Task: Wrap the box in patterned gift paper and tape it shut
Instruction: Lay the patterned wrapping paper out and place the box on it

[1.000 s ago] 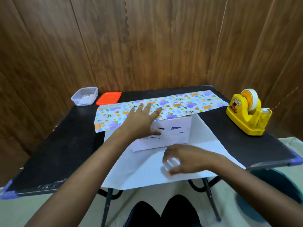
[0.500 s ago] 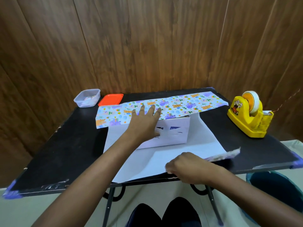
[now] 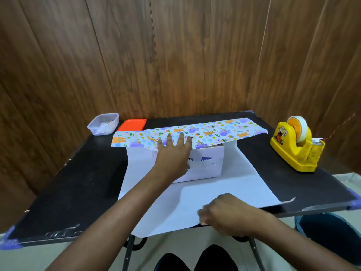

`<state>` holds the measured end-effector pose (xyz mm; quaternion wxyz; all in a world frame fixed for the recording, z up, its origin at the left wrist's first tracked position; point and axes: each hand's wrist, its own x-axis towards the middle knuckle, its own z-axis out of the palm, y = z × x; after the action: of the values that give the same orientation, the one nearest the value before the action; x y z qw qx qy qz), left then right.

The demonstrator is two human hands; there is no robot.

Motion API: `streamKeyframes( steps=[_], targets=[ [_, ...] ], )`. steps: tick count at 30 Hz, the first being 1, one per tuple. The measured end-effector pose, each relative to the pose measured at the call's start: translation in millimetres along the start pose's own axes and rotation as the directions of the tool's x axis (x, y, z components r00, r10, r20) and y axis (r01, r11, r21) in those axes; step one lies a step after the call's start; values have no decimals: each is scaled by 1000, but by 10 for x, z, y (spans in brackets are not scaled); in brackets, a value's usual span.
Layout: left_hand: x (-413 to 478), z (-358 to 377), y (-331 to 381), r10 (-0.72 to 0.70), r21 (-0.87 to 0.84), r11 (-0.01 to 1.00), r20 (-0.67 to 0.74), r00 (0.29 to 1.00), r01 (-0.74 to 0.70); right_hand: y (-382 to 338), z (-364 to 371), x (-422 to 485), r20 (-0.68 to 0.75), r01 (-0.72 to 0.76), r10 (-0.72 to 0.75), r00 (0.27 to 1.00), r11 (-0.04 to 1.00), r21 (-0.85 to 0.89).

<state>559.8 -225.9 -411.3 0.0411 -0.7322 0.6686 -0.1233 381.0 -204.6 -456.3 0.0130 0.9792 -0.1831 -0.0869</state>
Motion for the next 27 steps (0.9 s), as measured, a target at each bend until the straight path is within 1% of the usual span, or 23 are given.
streamKeyframes(
  steps=[2,3,4,5,6,7,8,9,10,11,12,14,15,16,18,19,20,21,23,27],
  targets=[
    [-17,7,-3,6,16,1000,-12,1000,-6,68,-138,-11,12,-61,60,998,985,160],
    [-29,11,-3,10,24,1000,-16,1000,-10,117,-216,-13,-6,-100,104,995,965,244],
    [-41,20,-1,13,32,999,-22,1000,-13,176,-290,2,-81,-127,158,984,945,301],
    [-45,29,-2,15,41,999,-30,999,-14,254,-342,36,-235,-131,218,947,932,338],
    [-46,30,-4,16,45,999,-37,999,-14,330,-406,76,-421,-122,292,859,914,387],
    [-46,28,-5,16,42,999,-38,999,-14,402,-470,139,-565,-109,373,736,889,445],
    [-42,22,-13,18,38,999,-37,999,-16,479,-547,231,-646,-117,443,622,868,482],
    [-38,17,-18,21,40,999,-34,999,-20,549,-633,345,-673,-152,494,551,852,501],
    [-35,10,-23,25,49,999,-28,999,-24,629,-715,501,-660,-198,522,541,841,504],
    [-38,2,-19,28,55,998,-19,999,-26,704,-788,667,-615,-238,539,575,830,505],
    [-48,-3,-4,28,57,998,-10,1000,-28,762,-836,829,-538,-275,551,638,816,509],
    [-69,-36,7,32,59,998,11,999,-33,852,-861,1110,-320,-372,550,771,798,474],
    [-68,-83,-15,31,47,998,29,999,-33,876,-850,1205,-214,-425,540,814,805,415],
    [-62,-160,-64,32,17,999,60,998,-33,896,-823,1258,-141,-459,530,836,816,351],
    [17,-376,-228,25,-118,993,180,983,-4,920,-782,1281,-87,-480,524,847,825,297],
    [102,-479,-317,17,-218,975,255,967,41,915,-778,1272,-84,-478,522,848,825,300],
    [222,-545,-397,3,-298,950,298,955,90,907,-785,1269,-87,-476,520,850,827,298],
    [342,-559,-453,-23,-323,939,282,959,117,893,-796,1263,-87,-478,520,850,830,287],
    [516,-437,-483,-105,-262,953,187,977,152,879,-807,1263,-83,-480,518,852,834,273],
    [553,-16,-488,-213,-279,924,187,959,260,873,-797,1265,-79,-482,525,847,824,298]
  ],
)
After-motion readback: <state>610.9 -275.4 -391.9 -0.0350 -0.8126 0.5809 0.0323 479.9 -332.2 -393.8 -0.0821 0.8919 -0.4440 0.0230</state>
